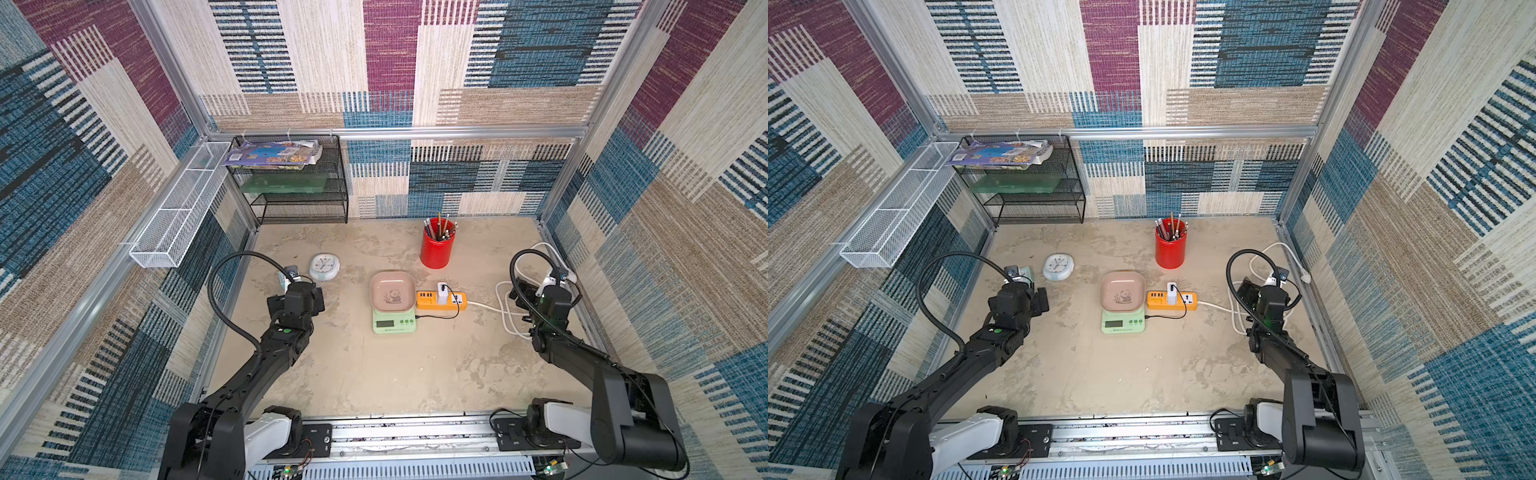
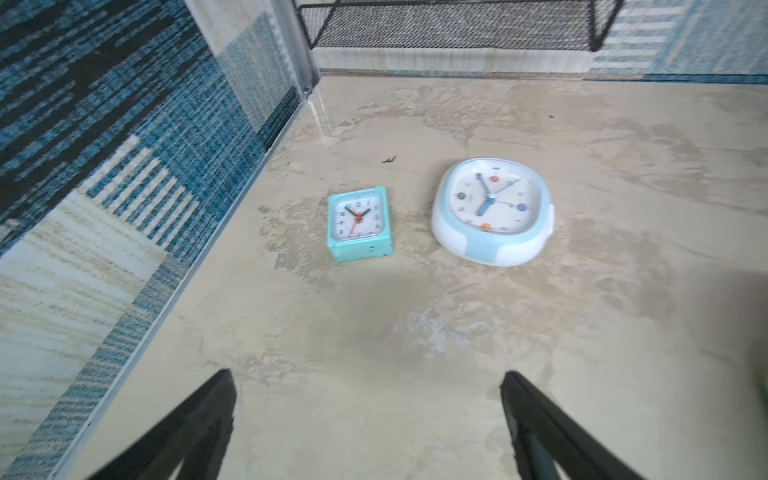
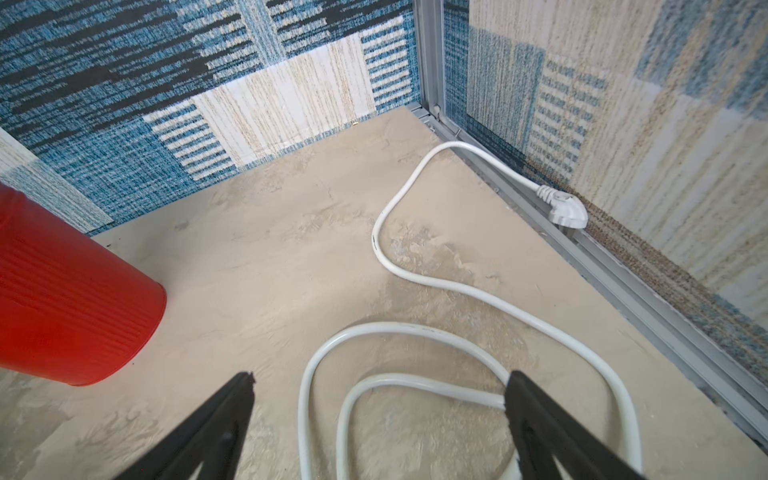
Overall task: Charge the electronic scale
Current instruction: Reset both arms
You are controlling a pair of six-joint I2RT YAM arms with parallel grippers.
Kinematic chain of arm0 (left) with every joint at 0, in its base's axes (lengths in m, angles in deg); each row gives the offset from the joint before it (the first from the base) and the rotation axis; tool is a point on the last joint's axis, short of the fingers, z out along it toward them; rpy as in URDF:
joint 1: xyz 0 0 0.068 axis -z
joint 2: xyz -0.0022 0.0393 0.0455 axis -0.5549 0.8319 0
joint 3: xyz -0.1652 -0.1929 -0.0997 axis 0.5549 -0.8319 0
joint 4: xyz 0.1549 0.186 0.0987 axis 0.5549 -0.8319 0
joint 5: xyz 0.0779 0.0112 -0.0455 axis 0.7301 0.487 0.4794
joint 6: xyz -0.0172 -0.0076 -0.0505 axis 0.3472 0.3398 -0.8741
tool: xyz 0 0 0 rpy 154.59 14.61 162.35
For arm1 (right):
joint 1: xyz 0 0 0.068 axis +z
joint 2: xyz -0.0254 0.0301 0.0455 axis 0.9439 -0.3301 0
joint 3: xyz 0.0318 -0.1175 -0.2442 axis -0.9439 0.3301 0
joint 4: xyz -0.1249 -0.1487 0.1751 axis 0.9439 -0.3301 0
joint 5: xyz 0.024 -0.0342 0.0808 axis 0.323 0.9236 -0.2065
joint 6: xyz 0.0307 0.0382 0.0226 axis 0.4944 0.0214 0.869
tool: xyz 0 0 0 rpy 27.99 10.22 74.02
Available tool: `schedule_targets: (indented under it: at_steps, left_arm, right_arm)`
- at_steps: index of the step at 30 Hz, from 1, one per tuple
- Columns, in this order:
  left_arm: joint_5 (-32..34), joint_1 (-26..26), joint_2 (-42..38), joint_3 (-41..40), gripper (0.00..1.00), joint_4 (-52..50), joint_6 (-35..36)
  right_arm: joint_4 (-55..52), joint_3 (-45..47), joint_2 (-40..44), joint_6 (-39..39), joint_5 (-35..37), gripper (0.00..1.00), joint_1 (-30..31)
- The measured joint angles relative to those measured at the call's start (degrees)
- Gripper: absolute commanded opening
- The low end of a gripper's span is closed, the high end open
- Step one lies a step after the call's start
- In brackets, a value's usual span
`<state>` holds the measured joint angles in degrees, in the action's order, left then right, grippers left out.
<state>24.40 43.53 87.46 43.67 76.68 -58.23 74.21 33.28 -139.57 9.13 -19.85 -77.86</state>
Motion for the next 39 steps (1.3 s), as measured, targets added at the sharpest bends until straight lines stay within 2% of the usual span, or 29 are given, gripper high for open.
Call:
schedule_targets:
  at_steps: [7,16,23,33,39]
  left_arm:
    - [-3.2,-4.9,0.4,-5.1,0.99,5.0,1.2]
    - [-14.2,-9.0,2.0,-7.0,0.99,11.1,3.2]
    - [-19.4,-10.1,4.9,-8.6,0.99,18.9,4.6]
    - [-21.1,-10.6,14.1,-9.2,0.97,31.2,5.0]
    - [-22.8,-7.7,19.8,-7.1,0.99,33.6,9.0]
  right_arm:
    - [8.0,2.1,-3.1,-2.0,-1.7,0.95,0.1]
    - [17.8,4.4,-4.9,-6.9,-2.0,0.95,4.3]
    - [24.2,5.0,-12.0,-9.9,-3.5,0.95,5.6]
    - [25.9,4.4,-12.5,-11.2,-4.9,0.95,5.7]
    - [25.9,4.4,-12.5,-11.3,-4.9,0.95,5.9]
